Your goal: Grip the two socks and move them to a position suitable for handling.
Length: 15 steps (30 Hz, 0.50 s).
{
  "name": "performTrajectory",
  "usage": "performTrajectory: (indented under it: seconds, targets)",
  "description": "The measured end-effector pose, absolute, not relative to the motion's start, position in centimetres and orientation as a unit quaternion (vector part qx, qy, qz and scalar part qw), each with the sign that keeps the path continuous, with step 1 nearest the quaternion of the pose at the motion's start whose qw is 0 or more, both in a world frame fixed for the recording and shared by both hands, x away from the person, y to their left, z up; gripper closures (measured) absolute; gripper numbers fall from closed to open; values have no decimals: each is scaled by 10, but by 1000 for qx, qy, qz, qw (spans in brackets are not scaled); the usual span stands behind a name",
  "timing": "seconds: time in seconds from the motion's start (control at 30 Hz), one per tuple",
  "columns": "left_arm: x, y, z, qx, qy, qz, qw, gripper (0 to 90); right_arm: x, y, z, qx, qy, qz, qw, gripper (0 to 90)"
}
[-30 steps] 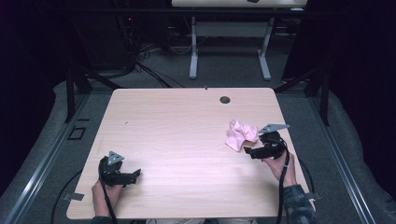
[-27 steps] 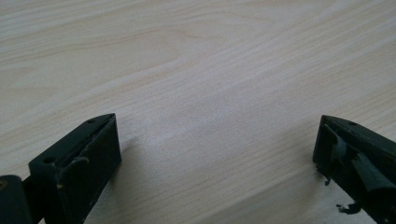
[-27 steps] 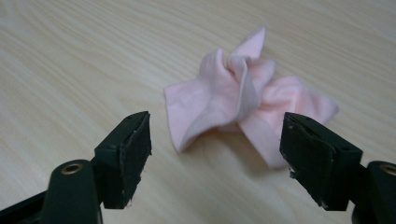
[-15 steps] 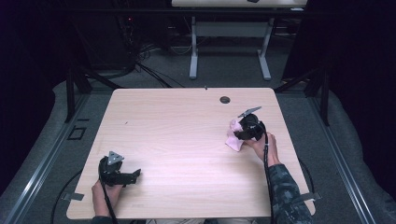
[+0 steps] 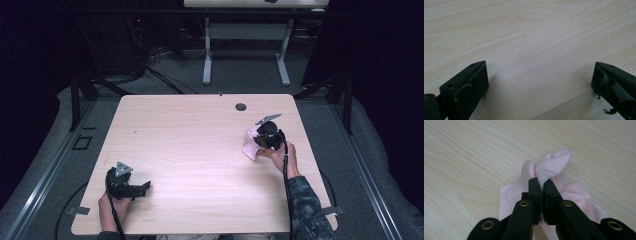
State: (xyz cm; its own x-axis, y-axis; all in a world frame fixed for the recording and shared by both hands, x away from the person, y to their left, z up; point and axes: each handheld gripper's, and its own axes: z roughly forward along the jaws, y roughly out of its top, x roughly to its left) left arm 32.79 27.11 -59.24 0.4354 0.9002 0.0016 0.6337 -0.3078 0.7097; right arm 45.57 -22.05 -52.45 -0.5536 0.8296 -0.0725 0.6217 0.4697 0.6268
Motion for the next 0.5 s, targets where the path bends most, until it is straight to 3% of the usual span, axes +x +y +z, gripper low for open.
performTrajectory:
  seconds: [0.2,0.5]
  targets:
    - [328,271,-593,781,490,206,327,8,439,-222,-502,424,826,322,183,864]
    - [328,271,-593,781,491,207,327,8,400,-210,-481,385,829,381,141,865]
